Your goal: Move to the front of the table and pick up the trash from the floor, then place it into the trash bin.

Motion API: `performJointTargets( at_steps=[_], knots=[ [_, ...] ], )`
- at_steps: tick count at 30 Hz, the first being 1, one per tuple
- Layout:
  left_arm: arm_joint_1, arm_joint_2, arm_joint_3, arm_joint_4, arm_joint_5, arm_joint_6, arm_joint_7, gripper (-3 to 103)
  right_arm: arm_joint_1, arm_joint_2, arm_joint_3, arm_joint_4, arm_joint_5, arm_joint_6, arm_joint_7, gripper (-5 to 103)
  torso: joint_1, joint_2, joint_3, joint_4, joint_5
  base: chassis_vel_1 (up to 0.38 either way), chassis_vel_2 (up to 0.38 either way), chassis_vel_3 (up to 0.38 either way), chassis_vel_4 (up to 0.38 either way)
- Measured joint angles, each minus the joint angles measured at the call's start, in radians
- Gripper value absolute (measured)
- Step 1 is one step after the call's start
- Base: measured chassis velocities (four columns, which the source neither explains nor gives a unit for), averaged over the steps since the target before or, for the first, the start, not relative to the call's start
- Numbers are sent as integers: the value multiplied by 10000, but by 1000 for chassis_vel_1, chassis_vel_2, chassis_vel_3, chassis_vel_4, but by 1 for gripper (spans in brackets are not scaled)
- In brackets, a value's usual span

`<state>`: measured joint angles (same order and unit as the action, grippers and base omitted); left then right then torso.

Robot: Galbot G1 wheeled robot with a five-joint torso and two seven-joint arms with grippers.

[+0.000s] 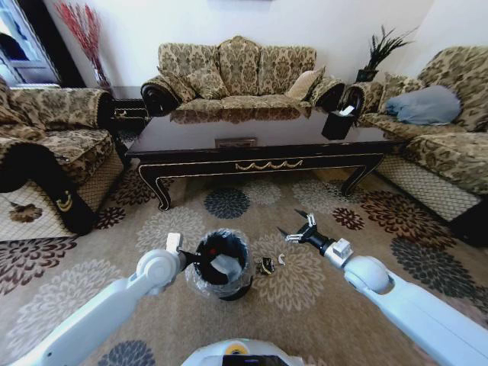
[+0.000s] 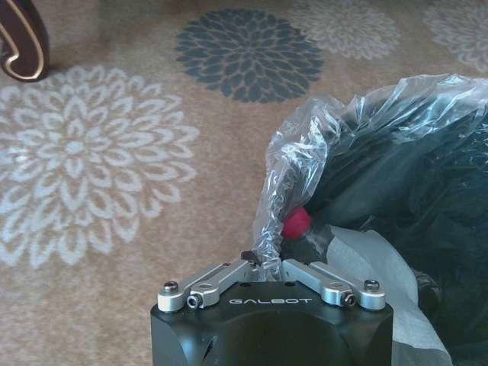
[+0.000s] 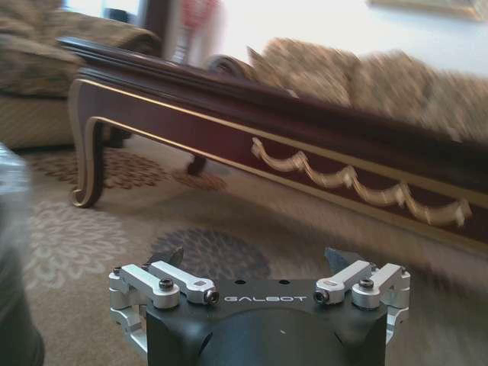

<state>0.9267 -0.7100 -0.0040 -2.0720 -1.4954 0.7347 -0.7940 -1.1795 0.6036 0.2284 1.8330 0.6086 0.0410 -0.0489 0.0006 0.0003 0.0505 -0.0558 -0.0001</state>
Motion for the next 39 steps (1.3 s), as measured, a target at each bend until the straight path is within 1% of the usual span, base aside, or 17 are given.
performJointTargets(
  at_steps=[1,3,4,5,8,9,11,13,16,19,20,22,25,26,30,36,39],
  knots=[
    [0,0,0,0,0,0,0,0,0,0,0,0,0,0,0,100,0,0,0,0,0,0,0,0,0],
    [185,50,-246,81,228,6,333,0,12,237,-4,-287,479,-168,97,100,0,0,0,-2,0,0,0,0,0],
    [451,62,-598,134,353,6,475,0,147,456,-73,-660,945,-382,153,100,0,0,0,-5,-1,0,0,0,0],
    [605,82,-792,152,393,5,541,0,260,574,-149,-912,1156,-512,159,100,0,0,0,-3,-1,0,0,0,0],
    [866,164,-1101,179,530,5,708,0,484,765,-298,-1406,1309,-663,154,100,0,0,0,-3,-1,0,0,0,0],
    [1108,256,-1343,199,787,7,923,0,727,913,-494,-1888,1334,-738,107,100,0,0,0,0,-1,0,0,0,0],
    [1430,300,-1663,218,953,8,1068,0,1074,1181,-821,-2596,1229,-755,39,100,0,-1,1,1,0,0,0,0,0],
    [1507,301,-1739,223,975,8,1091,0,1170,1260,-909,-2796,1171,-754,22,100,0,0,1,1,1,0,0,0,0],
    [2236,214,-2515,408,1263,9,1536,0,1610,1696,-1427,-3744,929,-743,-91,100,0,0,0,-4,0,0,0,0,0],
    [2883,105,-3199,540,1505,8,1782,0,1915,2003,-1846,-4230,814,-748,-144,100,0,0,1,0,-1,0,0,0,0],
    [2883,105,-3199,540,1505,8,1782,0,1915,2003,-1846,-4230,814,-748,-144,100,0,0,1,0,-1,0,0,0,0],
    [3298,79,-3613,535,1532,9,1958,0,2100,2187,-2137,-4458,814,-810,-180,100,0,-1,1,0,-2,0,0,0,0],
    [3546,48,-3885,539,1536,10,2023,0,2242,2384,-2363,-4655,768,-837,-179,100,0,0,1,-1,-3,0,0,0,0],
    [3729,6,-4114,581,1550,10,2034,0,2366,2608,-2549,-4840,721,-865,-159,100,0,0,1,-2,0,0,0,0,0],
    [4290,-91,-4590,529,1550,9,2103,0,2347,3046,-2781,-4915,692,-1039,-113,100,0,0,0,1,-3,0,0,0,0],
    [4679,-158,-4996,403,1493,9,2214,0,2181,3418,-2893,-5400,341,-1058,-195,100,0,0,0,-5,-1,0,0,0,0],
    [4783,-168,-5112,345,1457,6,2215,0,2180,3540,-2868,-5623,315,-1051,-245,100,0,0,0,-3,0,0,0,0,0]
  ],
)
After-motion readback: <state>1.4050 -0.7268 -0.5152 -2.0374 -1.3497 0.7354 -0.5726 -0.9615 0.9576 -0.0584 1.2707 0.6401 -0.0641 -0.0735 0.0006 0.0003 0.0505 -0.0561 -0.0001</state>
